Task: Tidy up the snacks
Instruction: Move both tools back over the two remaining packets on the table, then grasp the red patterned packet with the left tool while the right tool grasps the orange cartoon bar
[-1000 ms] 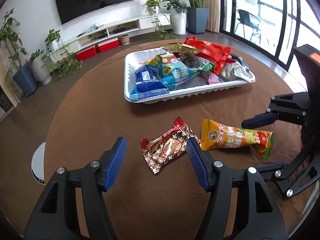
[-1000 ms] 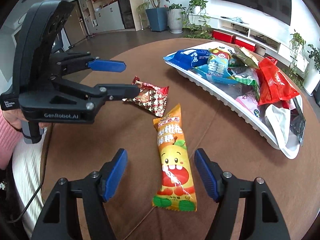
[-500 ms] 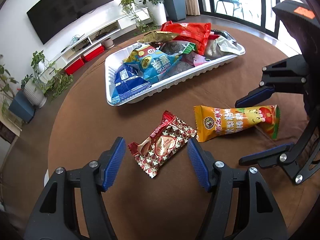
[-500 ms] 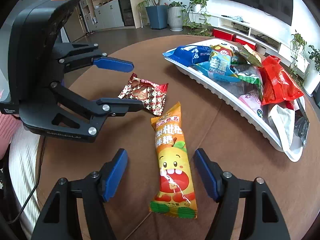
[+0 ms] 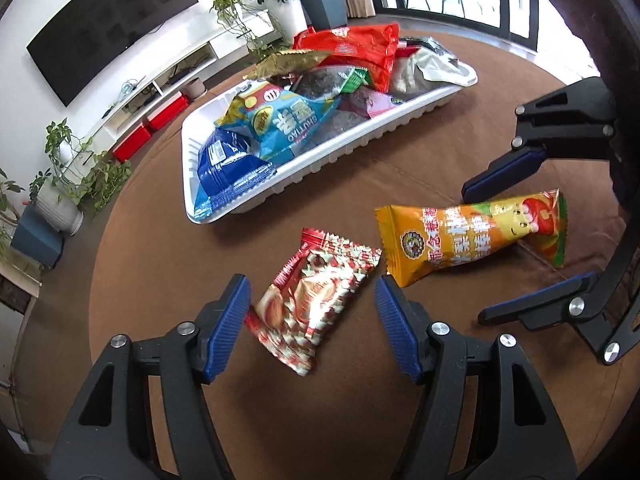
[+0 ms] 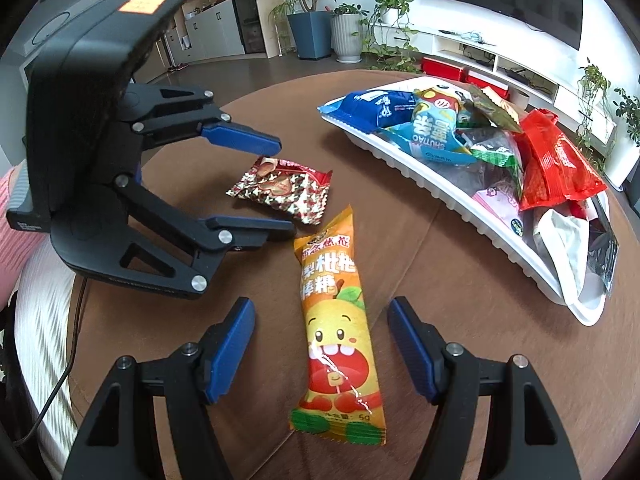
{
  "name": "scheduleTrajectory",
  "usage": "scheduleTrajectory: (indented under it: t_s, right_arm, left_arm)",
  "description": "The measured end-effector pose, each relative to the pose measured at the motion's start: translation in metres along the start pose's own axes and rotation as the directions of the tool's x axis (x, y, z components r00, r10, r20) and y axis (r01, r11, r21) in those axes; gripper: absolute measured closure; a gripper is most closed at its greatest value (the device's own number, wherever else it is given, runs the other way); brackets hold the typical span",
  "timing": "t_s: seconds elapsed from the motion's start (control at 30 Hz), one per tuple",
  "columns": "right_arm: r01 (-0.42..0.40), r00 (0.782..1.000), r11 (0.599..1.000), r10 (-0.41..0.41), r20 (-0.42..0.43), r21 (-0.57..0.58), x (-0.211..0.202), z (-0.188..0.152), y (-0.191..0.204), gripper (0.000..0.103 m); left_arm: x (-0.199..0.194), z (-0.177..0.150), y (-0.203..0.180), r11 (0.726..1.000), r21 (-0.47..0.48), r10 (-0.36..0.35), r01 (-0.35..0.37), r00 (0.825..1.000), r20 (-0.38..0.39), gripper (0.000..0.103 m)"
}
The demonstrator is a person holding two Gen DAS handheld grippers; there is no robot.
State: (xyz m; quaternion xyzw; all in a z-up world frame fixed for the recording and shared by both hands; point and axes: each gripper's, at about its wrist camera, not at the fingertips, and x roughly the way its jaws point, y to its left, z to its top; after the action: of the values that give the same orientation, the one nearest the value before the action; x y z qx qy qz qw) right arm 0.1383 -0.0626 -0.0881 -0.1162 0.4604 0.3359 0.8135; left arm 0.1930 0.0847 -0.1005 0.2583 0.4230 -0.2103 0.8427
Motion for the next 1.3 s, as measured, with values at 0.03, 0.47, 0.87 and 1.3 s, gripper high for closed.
scheduleTrajectory:
  t_s: [0.03, 0.47, 0.87, 1.3]
  right_arm:
    - [0.0, 1.0, 1.0, 0.0, 0.001, 0.0, 0.0, 0.0, 0.0, 0.031]
    - [0.003, 1.0, 1.0, -0.003, 0.006, 0.006, 0.004, 0.007, -0.002, 0.031]
    - [0.029, 0.999, 0.998, -0.03, 0.015, 0.056, 0.002, 0.008, -0.018, 0.076]
    - [-0.145, 0.988, 0.961, 0.128, 0.087, 0.235, -0.01, -0.001, -0.043, 0.078]
  left_arm:
    - [0.002, 0.001, 0.002, 1.0, -0.003, -0.004, 0.004, 1.0, 0.0, 0.037]
    - [0.026, 0.015, 0.024, 0.993, -0.067, -0.101, 0.101, 0.995, 0.003, 0.036]
    - [0.034, 0.016, 0.026, 0.971, -0.118, -0.207, 0.208, 0.978, 0.019, 0.074]
    - [0.025, -0.003, 0.026, 0.941, -0.244, -0.231, 0.233, 0.972, 0.038, 0.083]
